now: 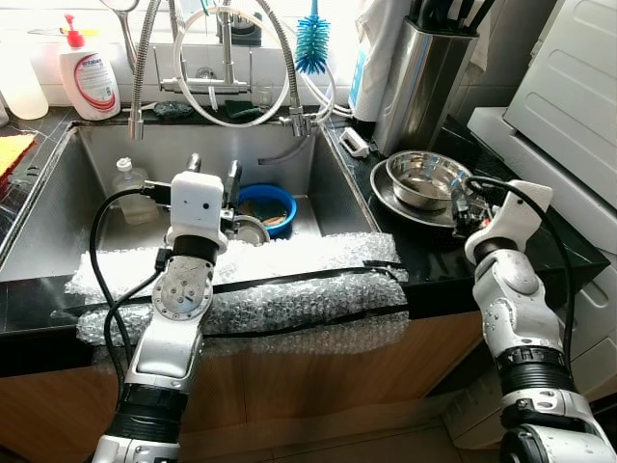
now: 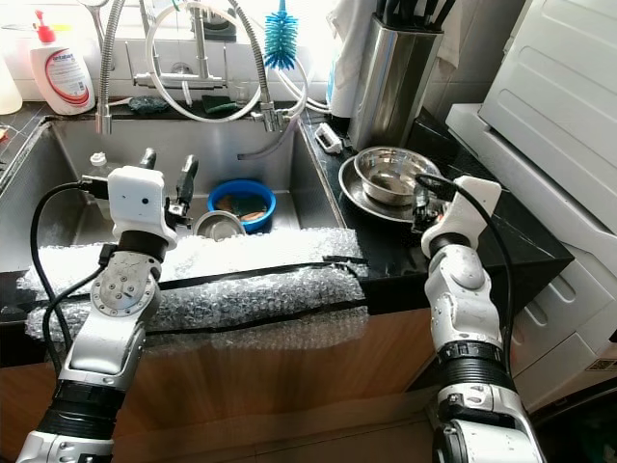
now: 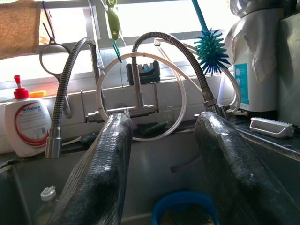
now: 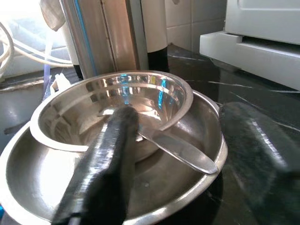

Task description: Kitchen organization

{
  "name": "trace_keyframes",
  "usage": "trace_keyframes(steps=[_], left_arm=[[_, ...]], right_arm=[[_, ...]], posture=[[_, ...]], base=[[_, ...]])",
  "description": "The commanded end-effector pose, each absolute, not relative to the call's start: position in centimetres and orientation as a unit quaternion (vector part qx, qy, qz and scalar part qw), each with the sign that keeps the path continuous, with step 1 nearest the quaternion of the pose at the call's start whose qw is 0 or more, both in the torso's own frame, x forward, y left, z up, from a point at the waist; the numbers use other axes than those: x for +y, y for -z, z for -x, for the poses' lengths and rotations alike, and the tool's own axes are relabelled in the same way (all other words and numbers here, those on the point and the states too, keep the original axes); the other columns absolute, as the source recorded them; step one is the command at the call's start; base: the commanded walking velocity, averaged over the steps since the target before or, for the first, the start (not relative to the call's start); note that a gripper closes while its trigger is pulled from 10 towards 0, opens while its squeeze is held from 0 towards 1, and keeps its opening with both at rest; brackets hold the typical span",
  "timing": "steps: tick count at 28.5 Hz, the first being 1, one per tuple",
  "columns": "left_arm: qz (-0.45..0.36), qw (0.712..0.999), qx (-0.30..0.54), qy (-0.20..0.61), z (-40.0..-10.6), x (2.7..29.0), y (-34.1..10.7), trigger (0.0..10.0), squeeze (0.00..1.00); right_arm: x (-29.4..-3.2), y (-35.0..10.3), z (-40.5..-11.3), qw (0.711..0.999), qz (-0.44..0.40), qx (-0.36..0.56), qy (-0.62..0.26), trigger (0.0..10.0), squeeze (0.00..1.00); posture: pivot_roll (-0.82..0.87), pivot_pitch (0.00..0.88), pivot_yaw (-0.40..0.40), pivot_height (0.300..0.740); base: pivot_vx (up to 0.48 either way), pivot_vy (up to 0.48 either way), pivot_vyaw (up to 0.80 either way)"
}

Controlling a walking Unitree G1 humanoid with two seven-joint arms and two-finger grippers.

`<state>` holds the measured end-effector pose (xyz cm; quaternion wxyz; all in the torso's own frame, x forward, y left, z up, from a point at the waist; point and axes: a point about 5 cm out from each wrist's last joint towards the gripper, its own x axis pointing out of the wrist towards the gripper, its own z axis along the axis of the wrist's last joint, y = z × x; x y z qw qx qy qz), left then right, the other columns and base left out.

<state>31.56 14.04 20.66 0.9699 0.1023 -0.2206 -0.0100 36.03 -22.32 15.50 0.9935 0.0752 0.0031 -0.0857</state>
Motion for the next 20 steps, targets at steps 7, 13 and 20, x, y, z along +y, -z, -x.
trace_keyframes(steps=[7,13,20], left_arm=[[-0.114,0.967,-0.226,0.018,-31.78,13.67,-21.04,10.0,0.00],[-0.115,0.967,-0.227,0.020,-31.80,13.62,-21.06,10.0,0.00],[-0.115,0.967,-0.227,0.021,-31.82,13.50,-21.07,10.0,0.00]], right_arm=[[-22.65,-15.40,-36.08,0.993,-0.076,0.008,0.089,8.7,0.00],[-22.56,-15.19,-36.11,0.993,-0.073,0.015,0.090,10.0,0.00],[-22.40,-15.22,-36.25,0.994,-0.074,0.018,0.082,9.6,0.00]], posture=[[0.02,0.000,-0.092,0.740],[0.02,0.000,-0.091,0.740],[0.02,0.000,-0.093,0.740]], base=[[0.000,0.000,0.00],[0.000,0.000,0.00],[0.000,0.000,0.00]])
